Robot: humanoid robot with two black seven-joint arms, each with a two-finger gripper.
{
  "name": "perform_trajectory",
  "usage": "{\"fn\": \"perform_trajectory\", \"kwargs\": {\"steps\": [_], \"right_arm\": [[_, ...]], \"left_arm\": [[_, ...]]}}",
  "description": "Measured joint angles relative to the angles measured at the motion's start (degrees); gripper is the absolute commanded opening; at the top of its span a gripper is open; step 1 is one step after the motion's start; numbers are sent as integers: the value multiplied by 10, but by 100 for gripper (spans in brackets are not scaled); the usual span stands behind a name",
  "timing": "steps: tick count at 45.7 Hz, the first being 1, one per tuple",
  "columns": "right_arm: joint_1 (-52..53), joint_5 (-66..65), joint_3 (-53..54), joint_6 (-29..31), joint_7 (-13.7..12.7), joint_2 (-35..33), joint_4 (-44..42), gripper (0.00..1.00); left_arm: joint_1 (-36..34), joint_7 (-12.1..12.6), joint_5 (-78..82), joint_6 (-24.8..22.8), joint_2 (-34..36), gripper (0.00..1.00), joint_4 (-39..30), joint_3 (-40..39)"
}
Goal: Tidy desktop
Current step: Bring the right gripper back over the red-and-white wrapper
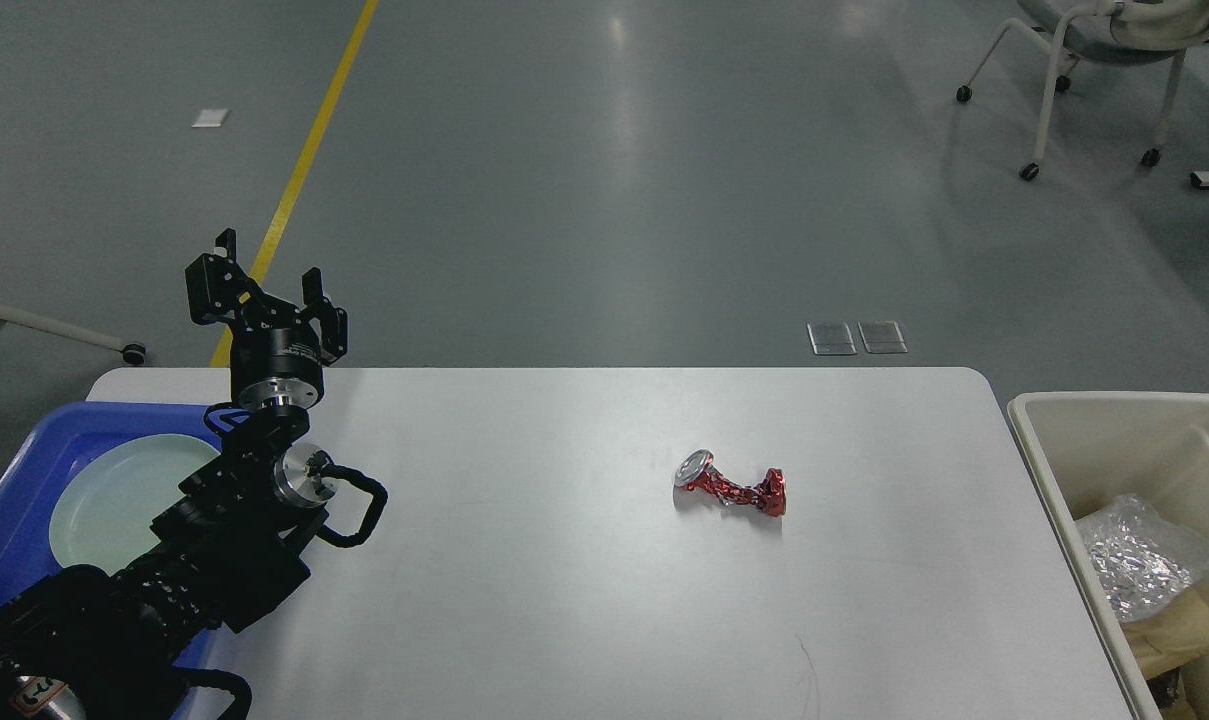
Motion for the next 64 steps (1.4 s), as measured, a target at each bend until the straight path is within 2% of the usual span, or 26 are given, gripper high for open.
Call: {"fn": "perform_trajectory", "kwargs": {"steps": [4,14,29,34,44,49,57,64], "right_arm": [[36,2,40,4,2,-1,43,100],[176,17,128,36,2,-25,249,100],[401,181,165,100,-1,-19,550,100],[473,220,202,155,-1,-20,613,100],[573,328,295,307,-1,-21,642,100],[603,370,339,351,-1,-22,643,100],[590,375,358,342,-3,3,633,100],[501,332,352,249,-4,46,610,100]], "left_arm": [[0,0,0,0,0,100,0,0],[0,0,0,0,0,100,0,0],[0,0,0,0,0,100,0,0],[0,0,0,0,0,100,0,0],[0,0,0,0,0,100,0,0],[0,0,0,0,0,100,0,0],[0,0,0,0,0,100,0,0],[0,0,0,0,0,100,0,0]]}}
